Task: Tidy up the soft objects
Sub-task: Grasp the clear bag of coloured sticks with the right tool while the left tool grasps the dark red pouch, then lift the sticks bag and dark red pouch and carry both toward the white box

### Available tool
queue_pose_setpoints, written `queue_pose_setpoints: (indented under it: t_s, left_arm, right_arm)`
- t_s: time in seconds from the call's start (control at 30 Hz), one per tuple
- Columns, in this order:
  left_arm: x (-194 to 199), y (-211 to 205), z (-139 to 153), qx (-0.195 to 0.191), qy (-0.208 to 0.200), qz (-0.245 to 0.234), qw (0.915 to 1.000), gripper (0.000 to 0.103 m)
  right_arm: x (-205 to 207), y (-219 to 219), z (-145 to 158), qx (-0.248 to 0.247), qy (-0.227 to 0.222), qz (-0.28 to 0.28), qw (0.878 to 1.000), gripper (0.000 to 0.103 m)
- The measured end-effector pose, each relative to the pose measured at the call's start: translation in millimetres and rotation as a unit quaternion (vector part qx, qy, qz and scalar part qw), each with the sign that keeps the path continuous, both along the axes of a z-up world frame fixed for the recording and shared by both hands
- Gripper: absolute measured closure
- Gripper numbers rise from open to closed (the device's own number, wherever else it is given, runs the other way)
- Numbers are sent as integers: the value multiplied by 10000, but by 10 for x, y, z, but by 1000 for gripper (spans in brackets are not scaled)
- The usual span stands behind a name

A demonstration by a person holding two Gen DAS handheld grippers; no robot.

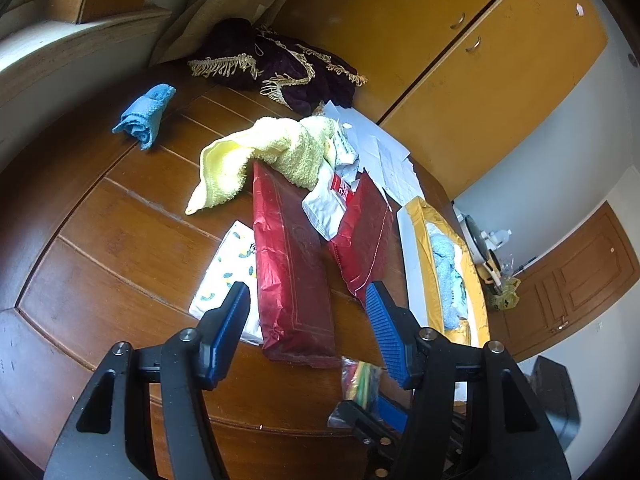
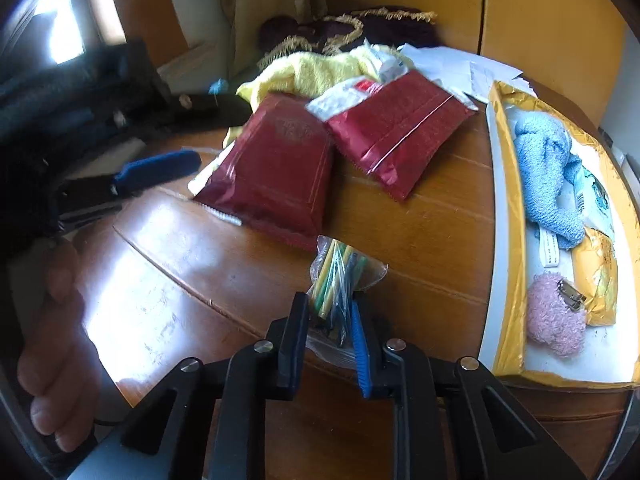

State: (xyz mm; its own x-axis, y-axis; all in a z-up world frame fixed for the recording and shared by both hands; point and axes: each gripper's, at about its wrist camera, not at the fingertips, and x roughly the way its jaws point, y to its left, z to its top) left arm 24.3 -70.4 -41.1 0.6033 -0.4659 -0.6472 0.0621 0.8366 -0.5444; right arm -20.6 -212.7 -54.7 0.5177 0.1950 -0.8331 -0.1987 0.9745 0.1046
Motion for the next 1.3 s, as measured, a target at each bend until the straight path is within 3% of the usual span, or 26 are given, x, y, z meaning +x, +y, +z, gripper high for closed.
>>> queue_pose_setpoints:
  t_s: [0.37, 0.8, 0.9, 0.93, 1.17, 1.3]
  left_arm:
    - [275, -322, -117, 999, 189, -287, 9944, 44]
    - [359, -424, -141, 1393, 125, -323, 9897, 45]
    - [345, -372, -138, 1314, 173, -91, 9911, 61]
    - [348, -349, -144, 1323, 187, -23, 9910, 73]
    - [293, -227, -129, 1020, 171, -55, 9946, 88]
    - [230, -114, -86, 795, 251, -111, 9965, 92]
  right_arm:
    - [11, -5, -44, 313, 55, 223, 9992, 82]
    - [48, -163, -85, 1133, 361, 174, 9928, 82]
    - [42, -176, -86, 1152, 362, 195, 9925, 82]
    - [38, -180, -88, 1175, 366, 209, 9922, 82]
    - [54, -191, -95, 1302, 412, 300, 9902, 82]
    - [48, -205, -60, 1350, 352, 350, 9896, 82]
